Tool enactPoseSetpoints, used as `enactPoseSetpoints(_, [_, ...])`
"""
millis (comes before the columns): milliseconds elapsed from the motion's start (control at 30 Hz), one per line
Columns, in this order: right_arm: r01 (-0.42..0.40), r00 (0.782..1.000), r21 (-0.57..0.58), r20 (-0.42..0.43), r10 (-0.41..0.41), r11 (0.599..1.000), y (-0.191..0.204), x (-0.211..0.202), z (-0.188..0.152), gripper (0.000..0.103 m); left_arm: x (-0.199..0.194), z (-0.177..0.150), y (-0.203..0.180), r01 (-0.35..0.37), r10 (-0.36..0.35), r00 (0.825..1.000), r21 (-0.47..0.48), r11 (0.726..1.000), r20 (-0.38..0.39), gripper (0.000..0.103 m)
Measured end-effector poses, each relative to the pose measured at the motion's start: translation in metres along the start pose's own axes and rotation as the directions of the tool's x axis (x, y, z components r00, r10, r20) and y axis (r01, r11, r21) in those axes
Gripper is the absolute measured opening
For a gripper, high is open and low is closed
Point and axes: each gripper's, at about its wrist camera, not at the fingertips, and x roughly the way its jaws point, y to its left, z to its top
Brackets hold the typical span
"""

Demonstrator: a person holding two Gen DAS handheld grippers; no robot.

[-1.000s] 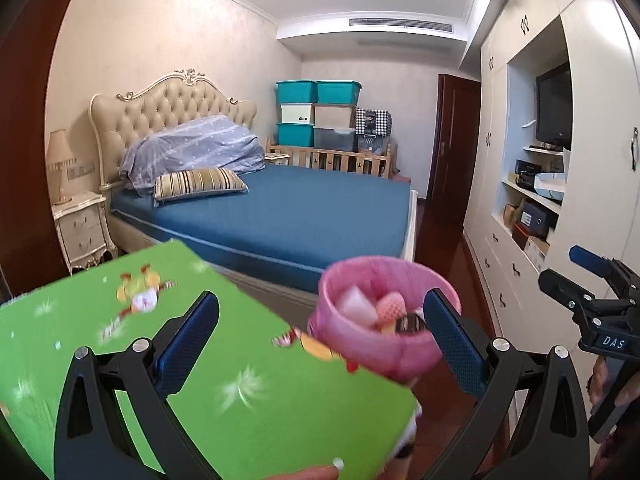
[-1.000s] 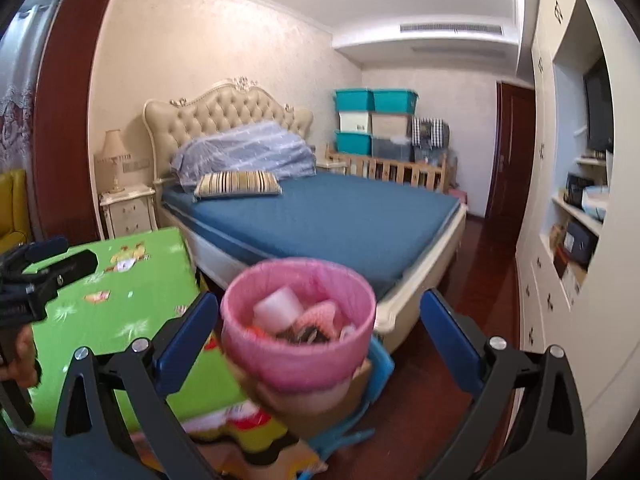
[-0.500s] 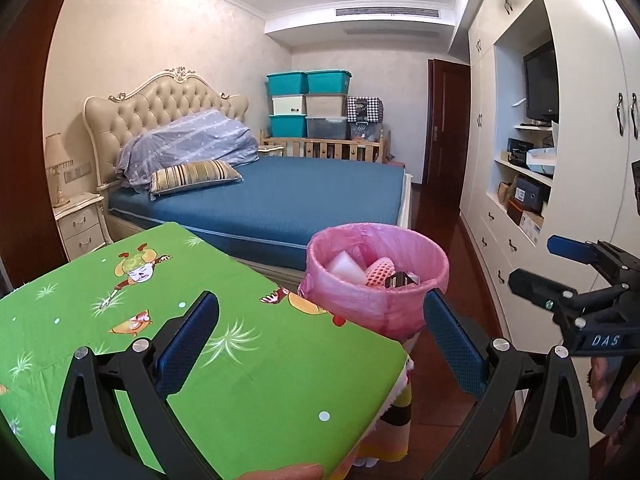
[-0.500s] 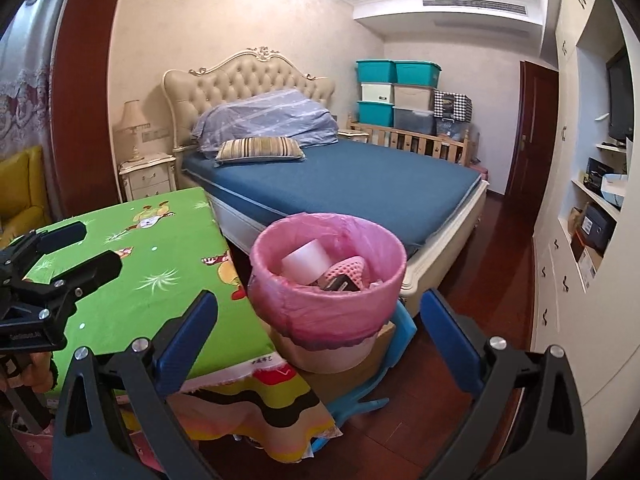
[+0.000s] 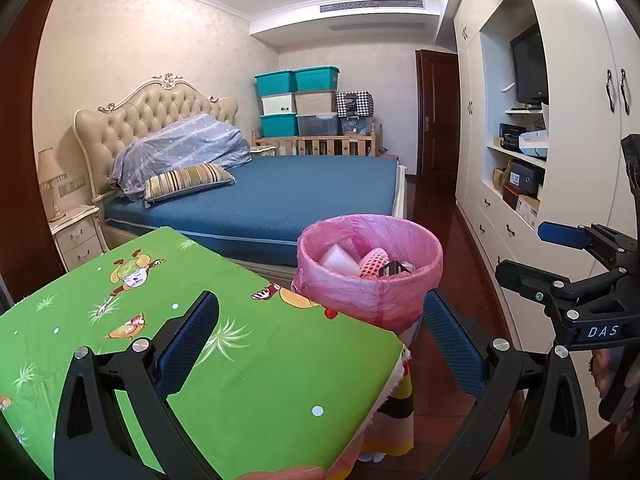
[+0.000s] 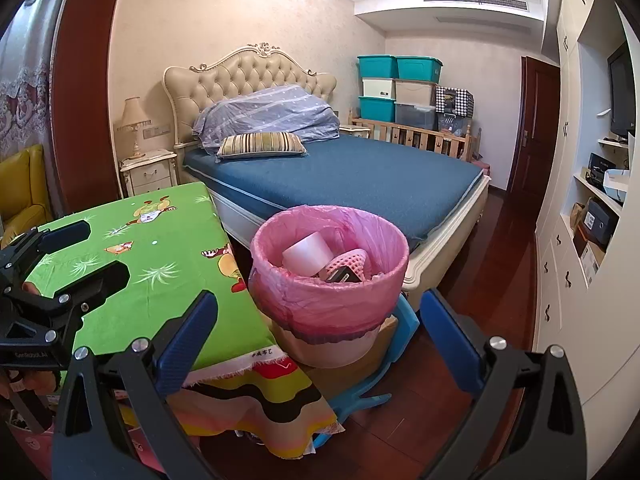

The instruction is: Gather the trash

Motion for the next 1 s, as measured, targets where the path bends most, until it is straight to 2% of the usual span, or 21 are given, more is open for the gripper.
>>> enactPoseSetpoints(500, [-0.008, 1.000, -0.006, -0.002, 0.008, 1.000, 0.006, 0.002, 0.002, 0.098, 0.002, -0.001, 0.013, -0.004, 0.004, 1.000, -0.050, 0.999, -0.007, 0.096])
enactPoseSetpoints(1000, [-0.005, 1.000, 0.002, -0.003, 0.005, 1.000, 0.005, 0.003, 0.002, 0.098, 0.003, -0.001, 0.014, -0.005, 0.005, 1.000, -0.053, 0.999, -0.011, 0.096])
